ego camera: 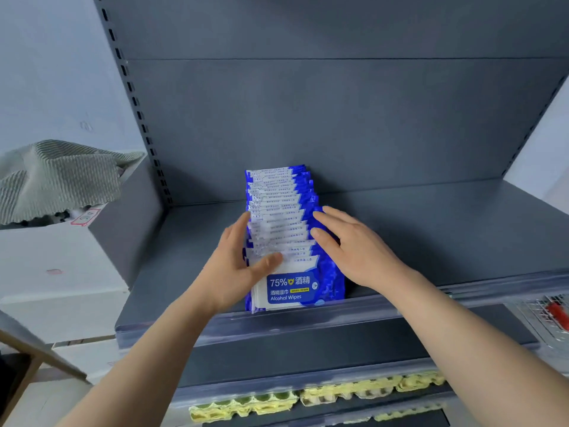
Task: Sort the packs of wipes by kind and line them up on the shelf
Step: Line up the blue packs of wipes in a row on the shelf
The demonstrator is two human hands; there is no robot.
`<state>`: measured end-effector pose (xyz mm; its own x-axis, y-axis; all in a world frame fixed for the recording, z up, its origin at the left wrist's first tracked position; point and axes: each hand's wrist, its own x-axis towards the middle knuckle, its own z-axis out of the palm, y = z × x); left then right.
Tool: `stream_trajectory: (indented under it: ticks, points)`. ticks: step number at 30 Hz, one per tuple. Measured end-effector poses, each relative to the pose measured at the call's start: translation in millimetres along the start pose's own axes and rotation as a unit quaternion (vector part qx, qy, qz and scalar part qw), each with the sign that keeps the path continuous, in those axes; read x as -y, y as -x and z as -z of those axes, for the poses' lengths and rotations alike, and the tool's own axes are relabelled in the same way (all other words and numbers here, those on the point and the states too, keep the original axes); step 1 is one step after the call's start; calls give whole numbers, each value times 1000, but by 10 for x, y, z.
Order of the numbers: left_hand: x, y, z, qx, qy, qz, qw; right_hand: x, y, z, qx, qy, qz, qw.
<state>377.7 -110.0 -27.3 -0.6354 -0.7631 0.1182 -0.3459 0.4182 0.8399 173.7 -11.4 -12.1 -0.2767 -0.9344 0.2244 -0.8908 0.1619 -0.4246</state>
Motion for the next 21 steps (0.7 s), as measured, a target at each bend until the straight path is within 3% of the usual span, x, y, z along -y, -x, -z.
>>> stream_trajectory:
  ticks: [2, 4, 10, 21]
  points:
    - [-145, -55, -47, -77, -117, -71, 988, -39, 96, 155, -55, 22, 3, 998]
    - [-381, -103, -186, -106, -184, -126, 969, -145, 234, 307, -90, 46, -8, 995]
    - [-954, -382, -1087, -52, -233, -257, 936, -784, 790, 787, -135, 106, -87, 981]
    - [-2275, -614, -3701, 51, -201, -366, 907, -2813, 2264, 1912, -162, 162, -219, 949]
